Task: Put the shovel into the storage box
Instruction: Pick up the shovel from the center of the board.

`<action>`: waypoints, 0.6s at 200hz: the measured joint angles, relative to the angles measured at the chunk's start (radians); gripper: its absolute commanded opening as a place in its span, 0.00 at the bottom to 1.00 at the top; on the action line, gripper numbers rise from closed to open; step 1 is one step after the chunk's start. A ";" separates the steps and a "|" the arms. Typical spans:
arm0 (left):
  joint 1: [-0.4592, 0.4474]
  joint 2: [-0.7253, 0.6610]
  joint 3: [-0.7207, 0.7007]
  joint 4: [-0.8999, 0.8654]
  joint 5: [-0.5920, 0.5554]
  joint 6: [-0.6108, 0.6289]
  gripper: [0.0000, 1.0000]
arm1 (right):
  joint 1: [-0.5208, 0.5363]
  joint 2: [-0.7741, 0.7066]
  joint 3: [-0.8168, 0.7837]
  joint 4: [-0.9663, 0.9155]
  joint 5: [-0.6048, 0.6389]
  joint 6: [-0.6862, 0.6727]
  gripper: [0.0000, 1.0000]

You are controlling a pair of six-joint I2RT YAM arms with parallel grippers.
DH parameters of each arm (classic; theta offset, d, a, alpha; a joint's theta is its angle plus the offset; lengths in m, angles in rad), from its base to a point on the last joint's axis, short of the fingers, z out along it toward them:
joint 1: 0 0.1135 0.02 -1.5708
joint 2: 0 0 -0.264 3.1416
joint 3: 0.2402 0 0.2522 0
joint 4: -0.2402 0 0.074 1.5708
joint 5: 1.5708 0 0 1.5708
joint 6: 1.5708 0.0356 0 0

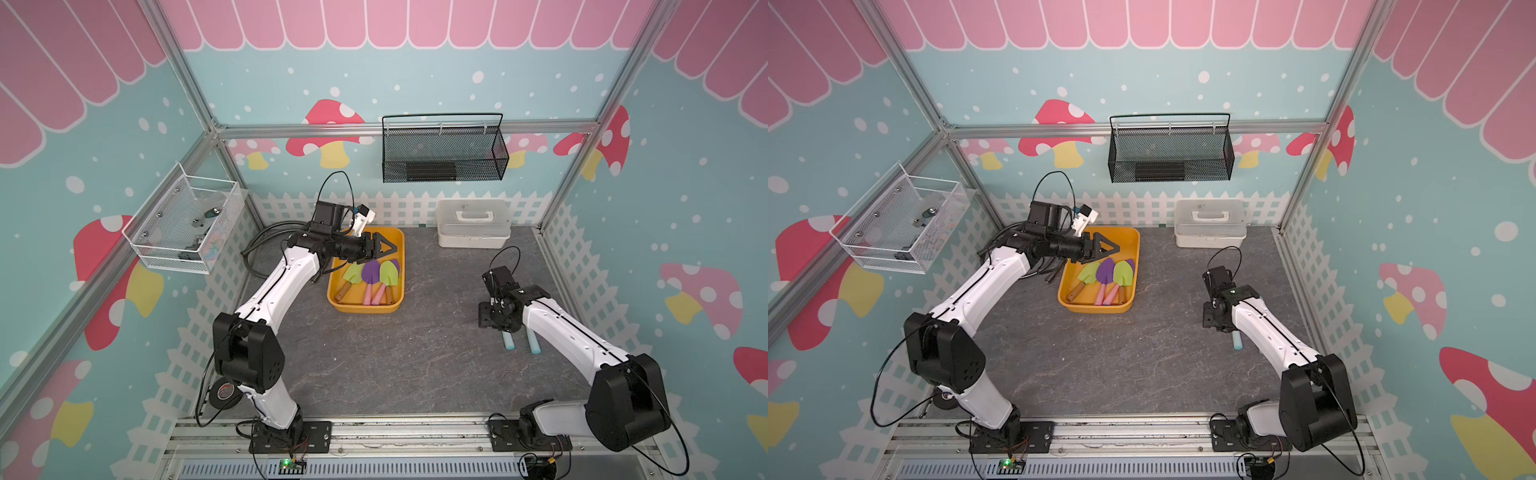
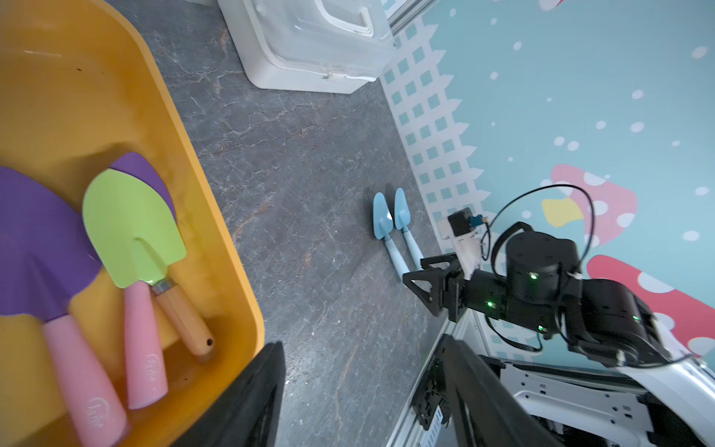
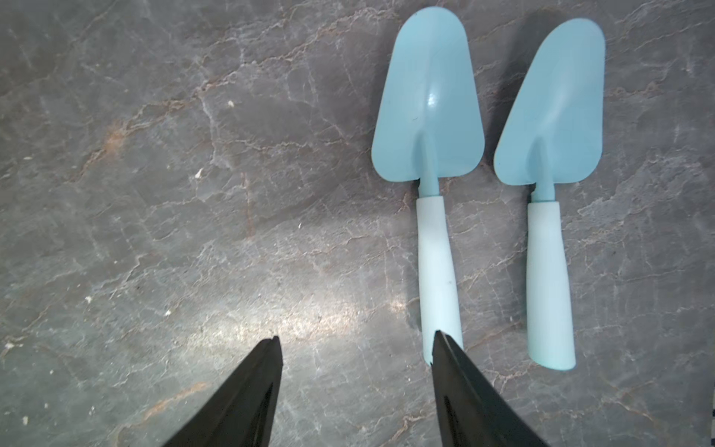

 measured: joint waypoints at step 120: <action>-0.052 -0.274 -0.385 0.312 0.005 -0.172 0.76 | -0.167 0.111 -0.101 0.123 -0.104 -0.070 0.63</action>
